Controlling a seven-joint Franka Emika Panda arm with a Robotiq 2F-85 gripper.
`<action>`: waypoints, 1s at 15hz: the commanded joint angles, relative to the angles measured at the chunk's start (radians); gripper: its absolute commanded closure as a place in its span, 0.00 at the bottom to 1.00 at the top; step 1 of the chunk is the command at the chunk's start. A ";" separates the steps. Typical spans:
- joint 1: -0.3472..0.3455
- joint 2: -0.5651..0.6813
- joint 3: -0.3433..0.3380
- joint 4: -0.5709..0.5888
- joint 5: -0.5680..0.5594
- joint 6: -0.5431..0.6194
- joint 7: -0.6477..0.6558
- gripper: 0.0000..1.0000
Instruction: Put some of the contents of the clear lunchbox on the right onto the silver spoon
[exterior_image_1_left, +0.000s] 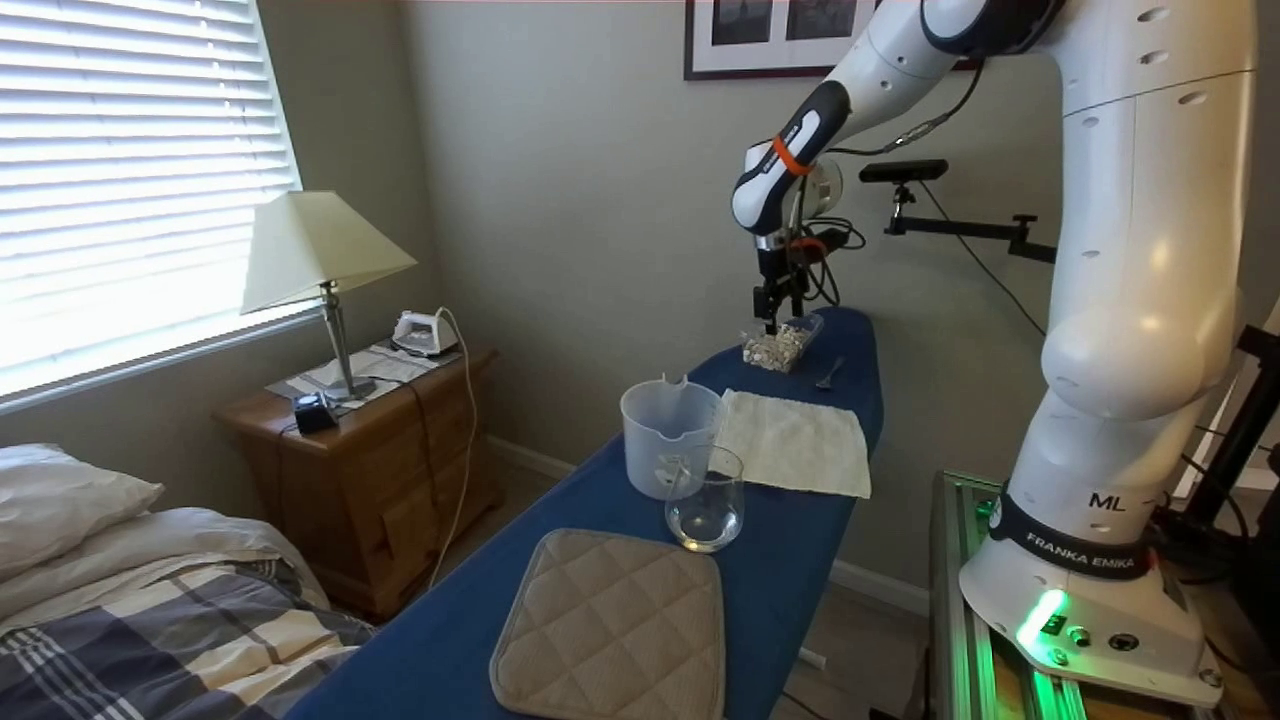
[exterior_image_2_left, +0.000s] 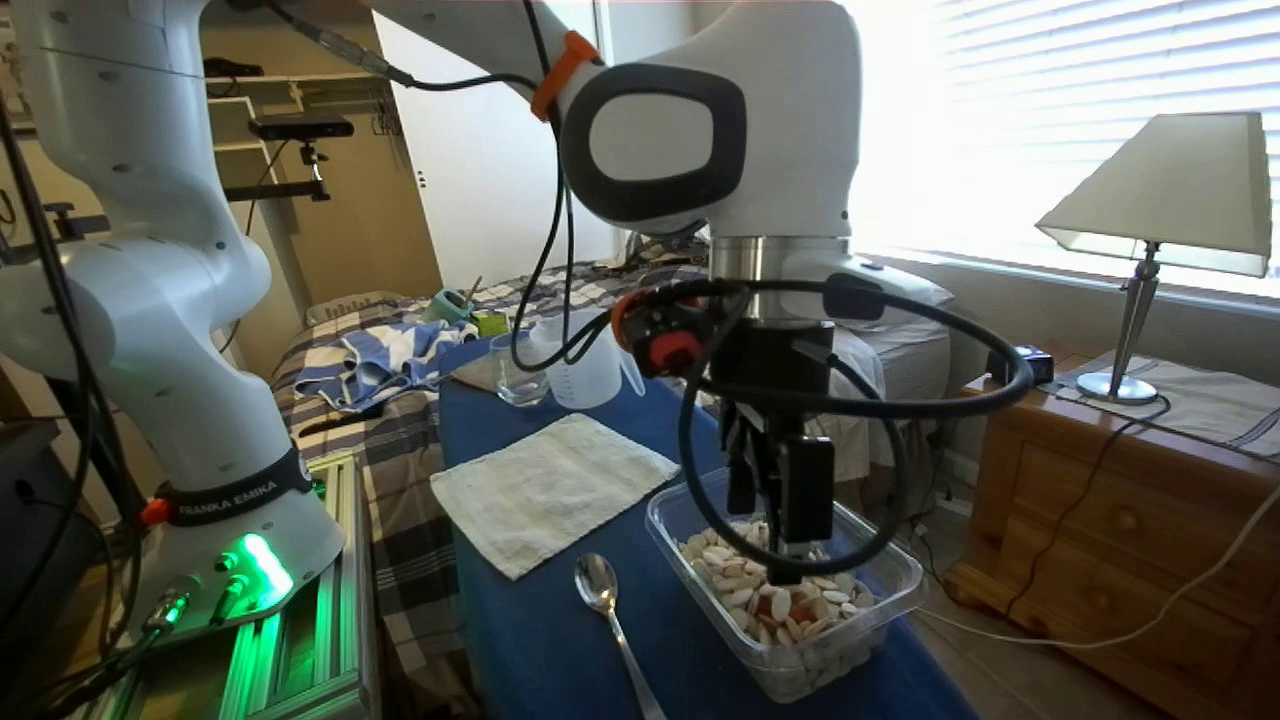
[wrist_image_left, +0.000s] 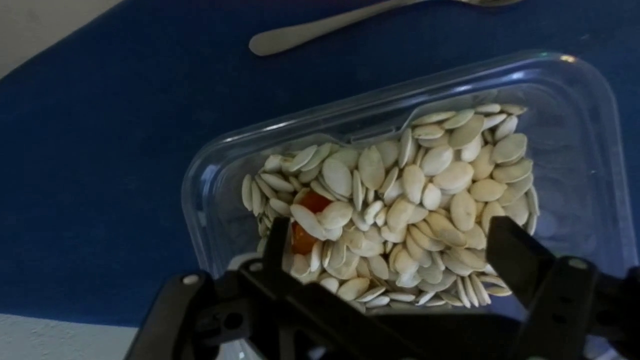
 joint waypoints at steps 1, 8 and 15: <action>-0.029 0.042 0.024 0.030 0.061 0.023 -0.036 0.00; -0.035 0.065 0.029 0.036 0.067 0.045 -0.041 0.62; -0.036 0.064 0.034 0.043 0.064 0.039 -0.044 0.98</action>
